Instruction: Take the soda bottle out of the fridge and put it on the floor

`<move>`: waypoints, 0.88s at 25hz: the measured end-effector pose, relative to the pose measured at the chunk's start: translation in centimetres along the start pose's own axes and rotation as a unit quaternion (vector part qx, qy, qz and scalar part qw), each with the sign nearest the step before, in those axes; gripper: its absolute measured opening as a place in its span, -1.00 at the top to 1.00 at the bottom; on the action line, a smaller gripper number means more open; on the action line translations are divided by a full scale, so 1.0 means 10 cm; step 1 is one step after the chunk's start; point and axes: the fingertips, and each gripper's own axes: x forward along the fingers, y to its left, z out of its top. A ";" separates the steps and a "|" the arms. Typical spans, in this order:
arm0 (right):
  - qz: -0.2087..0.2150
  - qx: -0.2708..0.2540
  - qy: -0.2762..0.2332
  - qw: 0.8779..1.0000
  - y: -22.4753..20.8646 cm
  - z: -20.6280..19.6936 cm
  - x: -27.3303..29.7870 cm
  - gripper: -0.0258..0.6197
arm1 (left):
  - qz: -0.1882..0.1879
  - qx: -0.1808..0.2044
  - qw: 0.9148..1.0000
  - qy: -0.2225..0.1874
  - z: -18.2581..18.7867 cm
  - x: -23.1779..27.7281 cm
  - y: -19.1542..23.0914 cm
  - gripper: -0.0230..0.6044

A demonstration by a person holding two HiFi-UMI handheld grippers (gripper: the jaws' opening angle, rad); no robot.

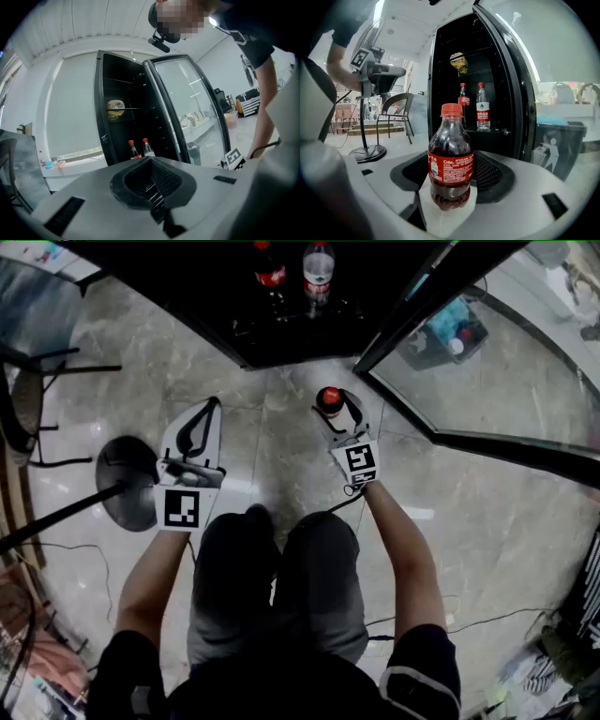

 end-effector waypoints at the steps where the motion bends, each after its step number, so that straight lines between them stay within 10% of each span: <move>1: 0.000 0.002 0.002 1.000 0.00 -0.09 0.03 -0.02 | -0.001 0.003 1.000 -0.001 -0.04 0.01 -0.01 0.85; 22: 0.005 0.040 0.013 0.999 0.07 -1.23 0.51 -0.02 | -0.013 0.014 1.000 -0.005 -0.73 0.13 -0.14 0.85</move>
